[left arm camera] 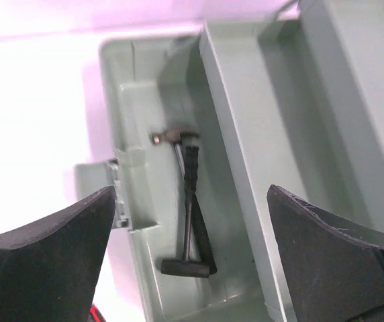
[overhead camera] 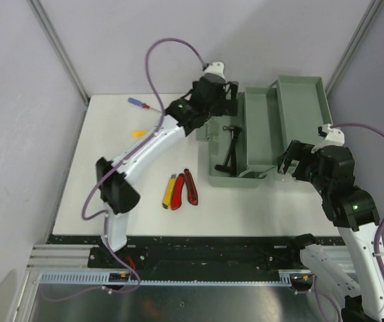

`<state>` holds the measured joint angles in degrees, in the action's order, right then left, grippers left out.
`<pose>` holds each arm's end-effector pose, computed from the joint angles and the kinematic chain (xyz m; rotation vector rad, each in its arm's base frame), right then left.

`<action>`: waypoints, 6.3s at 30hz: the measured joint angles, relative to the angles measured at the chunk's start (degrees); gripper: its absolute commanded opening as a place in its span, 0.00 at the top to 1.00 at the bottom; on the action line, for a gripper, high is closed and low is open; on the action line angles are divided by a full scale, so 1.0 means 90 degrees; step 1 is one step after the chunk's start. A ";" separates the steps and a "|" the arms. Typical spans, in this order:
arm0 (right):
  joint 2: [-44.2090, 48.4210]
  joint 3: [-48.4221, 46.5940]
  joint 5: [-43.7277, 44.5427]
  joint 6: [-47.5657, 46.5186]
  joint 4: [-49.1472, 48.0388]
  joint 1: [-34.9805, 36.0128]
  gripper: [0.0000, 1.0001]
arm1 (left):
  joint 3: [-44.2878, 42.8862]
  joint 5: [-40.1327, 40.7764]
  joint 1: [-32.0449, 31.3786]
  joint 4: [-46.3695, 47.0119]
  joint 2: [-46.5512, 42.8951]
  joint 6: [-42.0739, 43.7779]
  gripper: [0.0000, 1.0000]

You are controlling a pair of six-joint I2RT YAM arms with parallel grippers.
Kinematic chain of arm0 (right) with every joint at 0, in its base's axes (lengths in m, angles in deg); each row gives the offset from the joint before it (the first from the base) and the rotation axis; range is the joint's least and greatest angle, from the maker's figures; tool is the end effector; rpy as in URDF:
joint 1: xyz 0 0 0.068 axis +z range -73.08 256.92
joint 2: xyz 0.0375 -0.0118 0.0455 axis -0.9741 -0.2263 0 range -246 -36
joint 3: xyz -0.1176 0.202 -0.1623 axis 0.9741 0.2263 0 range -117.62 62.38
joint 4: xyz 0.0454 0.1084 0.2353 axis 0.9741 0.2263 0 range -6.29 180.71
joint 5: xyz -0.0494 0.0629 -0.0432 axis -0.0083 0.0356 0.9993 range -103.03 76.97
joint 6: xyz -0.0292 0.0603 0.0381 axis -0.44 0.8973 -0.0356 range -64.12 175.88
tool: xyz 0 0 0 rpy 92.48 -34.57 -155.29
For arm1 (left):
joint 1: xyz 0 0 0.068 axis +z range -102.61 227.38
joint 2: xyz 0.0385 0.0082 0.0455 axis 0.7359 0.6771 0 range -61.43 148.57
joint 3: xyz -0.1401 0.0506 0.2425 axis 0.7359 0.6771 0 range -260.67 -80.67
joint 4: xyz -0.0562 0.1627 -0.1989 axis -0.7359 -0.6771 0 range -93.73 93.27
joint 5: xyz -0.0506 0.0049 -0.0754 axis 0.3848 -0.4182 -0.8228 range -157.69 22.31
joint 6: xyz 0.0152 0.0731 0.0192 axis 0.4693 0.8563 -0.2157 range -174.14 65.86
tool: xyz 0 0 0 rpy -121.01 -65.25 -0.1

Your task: Pack the tool kit

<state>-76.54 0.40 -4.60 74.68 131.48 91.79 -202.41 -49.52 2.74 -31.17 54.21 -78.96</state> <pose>0.1400 0.0271 0.3774 0.1626 2.0254 0.2218 0.3689 -0.3357 0.3837 0.1606 2.0599 -0.4290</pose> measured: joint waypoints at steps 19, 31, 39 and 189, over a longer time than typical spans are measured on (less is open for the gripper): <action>-0.2463 -0.0653 0.1753 0.0289 -0.1326 0.4986 0.17 | 0.4116 -0.0367 0.2040 0.0182 -0.4456 0.0481 0.01; -0.5238 -0.0879 0.2055 0.1513 -0.1853 0.6370 0.24 | 0.5459 -0.1287 0.3203 0.0245 -0.6251 0.0347 0.01; -0.6696 -0.0889 0.1685 0.2166 -0.2266 0.6113 0.26 | 0.5841 -0.1819 0.3351 0.0228 -0.6258 0.0163 0.01; -0.8680 -0.2606 0.0923 0.1423 -0.2317 0.5586 0.24 | 0.5646 -0.1593 0.3827 -0.0199 -0.6373 -0.0012 0.01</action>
<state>-154.65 -23.05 3.70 87.49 110.63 142.06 -151.59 -63.85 37.19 -32.96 -3.15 -79.07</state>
